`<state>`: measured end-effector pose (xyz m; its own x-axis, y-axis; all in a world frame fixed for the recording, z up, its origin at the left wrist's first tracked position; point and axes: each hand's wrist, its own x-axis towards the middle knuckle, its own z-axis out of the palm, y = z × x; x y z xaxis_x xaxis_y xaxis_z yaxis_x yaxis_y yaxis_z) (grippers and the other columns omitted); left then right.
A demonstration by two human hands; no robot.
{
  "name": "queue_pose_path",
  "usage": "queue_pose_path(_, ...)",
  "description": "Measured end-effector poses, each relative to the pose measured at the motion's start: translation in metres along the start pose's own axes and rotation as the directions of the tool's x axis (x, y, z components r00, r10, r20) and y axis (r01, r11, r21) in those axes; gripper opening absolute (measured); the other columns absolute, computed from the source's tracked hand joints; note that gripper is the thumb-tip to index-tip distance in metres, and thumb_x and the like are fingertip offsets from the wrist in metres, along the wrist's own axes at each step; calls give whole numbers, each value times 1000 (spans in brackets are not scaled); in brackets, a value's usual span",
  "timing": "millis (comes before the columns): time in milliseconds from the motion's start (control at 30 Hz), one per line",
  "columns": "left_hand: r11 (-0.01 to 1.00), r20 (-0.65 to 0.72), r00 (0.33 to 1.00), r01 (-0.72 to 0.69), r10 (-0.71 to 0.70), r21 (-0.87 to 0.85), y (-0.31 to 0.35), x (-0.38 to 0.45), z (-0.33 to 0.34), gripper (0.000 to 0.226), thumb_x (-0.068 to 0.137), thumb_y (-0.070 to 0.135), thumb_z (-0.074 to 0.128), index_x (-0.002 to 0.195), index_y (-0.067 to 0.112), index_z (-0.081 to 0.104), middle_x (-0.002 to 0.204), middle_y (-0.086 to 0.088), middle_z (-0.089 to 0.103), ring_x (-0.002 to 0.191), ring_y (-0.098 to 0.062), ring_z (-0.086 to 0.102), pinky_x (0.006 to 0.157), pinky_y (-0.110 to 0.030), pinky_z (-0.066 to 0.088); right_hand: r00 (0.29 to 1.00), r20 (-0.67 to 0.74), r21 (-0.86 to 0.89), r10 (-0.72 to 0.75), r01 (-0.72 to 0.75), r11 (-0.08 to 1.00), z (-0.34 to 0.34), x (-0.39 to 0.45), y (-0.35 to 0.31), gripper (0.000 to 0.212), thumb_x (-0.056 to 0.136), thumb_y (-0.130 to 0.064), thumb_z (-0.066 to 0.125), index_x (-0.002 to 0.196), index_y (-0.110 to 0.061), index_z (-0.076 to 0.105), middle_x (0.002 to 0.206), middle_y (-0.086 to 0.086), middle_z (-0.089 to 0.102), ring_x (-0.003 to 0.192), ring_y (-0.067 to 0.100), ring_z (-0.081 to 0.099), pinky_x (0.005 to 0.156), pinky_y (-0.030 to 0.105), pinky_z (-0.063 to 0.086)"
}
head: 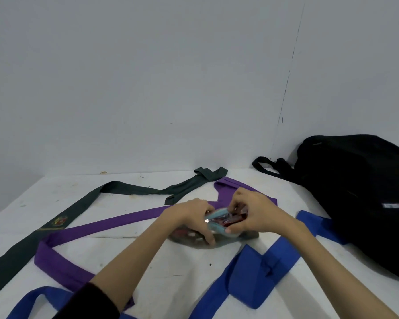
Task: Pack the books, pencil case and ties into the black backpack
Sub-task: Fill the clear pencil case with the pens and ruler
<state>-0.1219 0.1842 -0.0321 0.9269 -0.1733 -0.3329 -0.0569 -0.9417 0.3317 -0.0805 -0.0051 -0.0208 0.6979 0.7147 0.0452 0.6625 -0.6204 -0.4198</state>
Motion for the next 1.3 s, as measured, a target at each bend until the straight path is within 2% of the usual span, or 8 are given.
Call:
queue_pose_path(133,995,-51,999,-17,12,-100,-9,-3,-4,45,67,42,79,104,21,67,94,3,70,84,-14,65,75,-31,53,996,81,-63,-39,44,997,-2,2,1,60,69,-64,68,112,-21,68,112,-20,49,97,5,47,80,18,37)
queue_pose_path(267,998,-6,1000,6,-6,-70,-11,-2,-1,50,77,45,72,118,19,57,108,-1,62,92,-17,58,80,-29,48,997,-25,-136,-78,74,988,5,6,1,29,92,-36,57,115,-22,69,108,-14,44,95,8,42,89,24,35)
queue_pose_path(433,998,59,998,37,-34,-42,-17,-6,-1,56,77,47,72,123,22,51,114,0,60,98,-15,56,87,-30,49,982,-188,-114,-18,-4,993,15,8,-3,22,92,-24,58,110,-21,69,103,-9,60,90,10,51,77,22,42)
queue_pose_path(600,996,56,995,79,-76,-39,-17,-5,-4,51,80,47,69,117,16,53,102,0,57,88,-15,54,81,-29,47,974,-195,-186,-119,83,979,25,16,-22,26,89,-41,59,106,-24,68,97,-11,50,91,7,35,82,24,25)
queue_pose_path(967,988,37,987,153,-154,36,-22,-7,-2,50,73,53,73,109,21,58,99,-1,66,90,-19,62,85,-34,51,942,-311,37,123,-117,992,56,38,-56,25,91,-32,52,86,-13,69,96,-1,61,101,15,45,88,34,28)
queue_pose_path(1100,989,13,990,137,-138,58,-17,-10,-4,45,77,50,70,102,15,60,81,1,61,72,-15,57,72,-30,50,937,-349,-219,11,-93,971,58,35,-60,22,83,-30,53,83,-16,69,88,-4,61,90,16,46,77,36,26)
queue_pose_path(1200,982,-24,986,167,-166,87,-14,-11,-4,29,81,42,68,79,17,53,64,4,50,55,-10,48,57,-24,44,903,-424,-388,-70,-111,915,60,34,-69,9,59,-28,69,57,-19,67,59,-6,58,66,17,51,62,35,34)
queue_pose_path(1300,976,-50,980,198,-194,88,-15,-12,-3,36,81,39,69,65,25,39,62,5,47,57,-12,48,64,-28,45,904,-412,-480,-113,-110,870,64,36,-73,17,48,-33,78,50,-23,64,51,-9,56,60,16,54,61,32,40)
